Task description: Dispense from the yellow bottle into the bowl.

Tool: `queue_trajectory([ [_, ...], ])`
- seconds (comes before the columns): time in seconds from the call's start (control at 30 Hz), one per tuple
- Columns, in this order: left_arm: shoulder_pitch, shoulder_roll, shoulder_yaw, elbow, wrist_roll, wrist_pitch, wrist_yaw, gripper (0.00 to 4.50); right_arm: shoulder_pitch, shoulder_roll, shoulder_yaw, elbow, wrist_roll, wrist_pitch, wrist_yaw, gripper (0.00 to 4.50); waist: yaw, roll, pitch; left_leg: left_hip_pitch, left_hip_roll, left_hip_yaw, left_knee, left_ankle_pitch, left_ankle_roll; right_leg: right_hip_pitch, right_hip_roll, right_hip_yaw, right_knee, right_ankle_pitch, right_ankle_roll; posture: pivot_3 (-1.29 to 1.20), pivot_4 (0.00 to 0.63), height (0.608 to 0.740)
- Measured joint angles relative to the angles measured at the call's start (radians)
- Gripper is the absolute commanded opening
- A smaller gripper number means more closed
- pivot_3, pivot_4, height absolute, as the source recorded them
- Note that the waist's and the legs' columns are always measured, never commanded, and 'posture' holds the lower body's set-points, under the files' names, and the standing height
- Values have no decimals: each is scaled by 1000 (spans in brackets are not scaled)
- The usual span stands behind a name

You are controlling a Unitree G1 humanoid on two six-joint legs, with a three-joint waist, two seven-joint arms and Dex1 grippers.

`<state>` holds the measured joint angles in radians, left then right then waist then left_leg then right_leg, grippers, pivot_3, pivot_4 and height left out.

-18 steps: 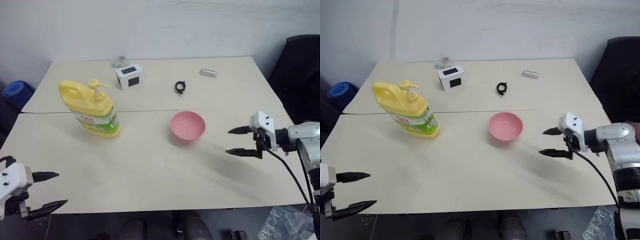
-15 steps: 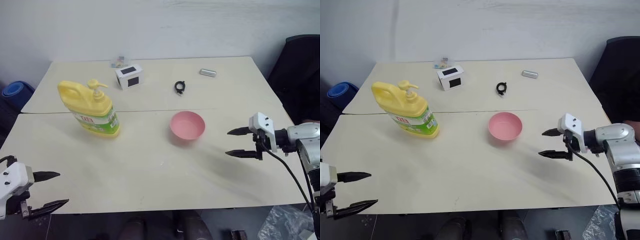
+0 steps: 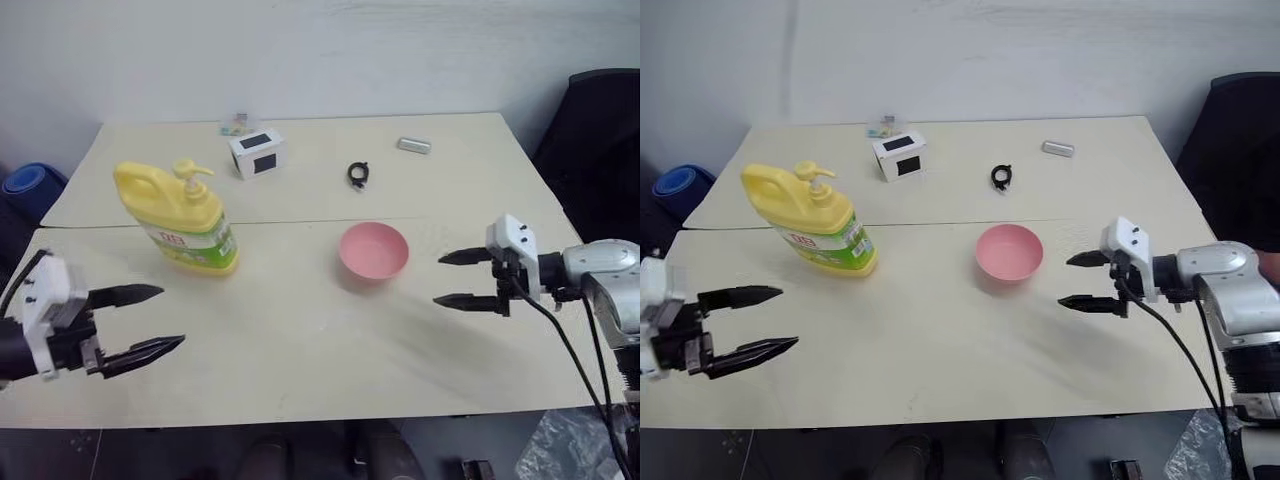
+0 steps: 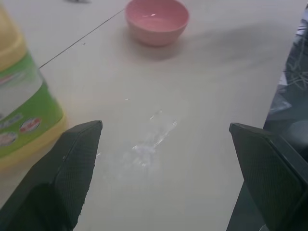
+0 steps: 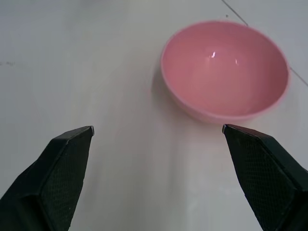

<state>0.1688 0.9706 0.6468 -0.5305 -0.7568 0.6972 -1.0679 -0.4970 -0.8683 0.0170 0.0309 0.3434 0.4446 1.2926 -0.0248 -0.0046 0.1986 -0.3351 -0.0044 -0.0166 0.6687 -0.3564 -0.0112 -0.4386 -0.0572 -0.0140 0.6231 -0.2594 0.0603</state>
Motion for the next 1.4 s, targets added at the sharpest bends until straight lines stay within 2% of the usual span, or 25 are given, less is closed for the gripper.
queue_trajectory([
  [0.2,-245,29,-256,-81,-69,45,38,4500,-42,156,120,-65,-62,50,-150,4480,-2,0,0,-1,-1,1,0,2,-3,-3,1,2,2,0,0,0,150,740],
  [0.37,-354,29,-397,-71,-52,39,49,4500,-49,238,205,-27,-164,17,-258,2883,-3,0,0,-2,-1,2,0,2,-4,-4,1,3,3,0,0,0,150,740],
  [0.9,-379,11,-458,-36,5,-7,53,4500,-94,355,252,128,-288,-35,-390,2883,-3,-1,0,-2,-1,2,0,3,-2,-5,3,4,4,0,0,0,150,740],
  [1.03,-394,9,-459,-18,14,-15,60,4500,-117,374,262,183,-328,-73,-414,1993,-3,-1,0,-2,-1,3,0,3,-2,-5,2,5,4,1,1,0,150,740],
  [1.23,-402,6,-460,-14,14,-15,67,4500,-137,397,268,250,-373,-139,-440,8,-4,-1,0,-2,-1,3,0,3,-2,-5,2,5,4,1,1,0,150,740],
  [1.4,-404,6,-457,-12,14,-16,72,4500,-153,396,267,248,-381,-140,-425,8,-3,-4,-2,-1,0,3,0,3,-2,-5,3,5,4,1,1,0,150,740],
])
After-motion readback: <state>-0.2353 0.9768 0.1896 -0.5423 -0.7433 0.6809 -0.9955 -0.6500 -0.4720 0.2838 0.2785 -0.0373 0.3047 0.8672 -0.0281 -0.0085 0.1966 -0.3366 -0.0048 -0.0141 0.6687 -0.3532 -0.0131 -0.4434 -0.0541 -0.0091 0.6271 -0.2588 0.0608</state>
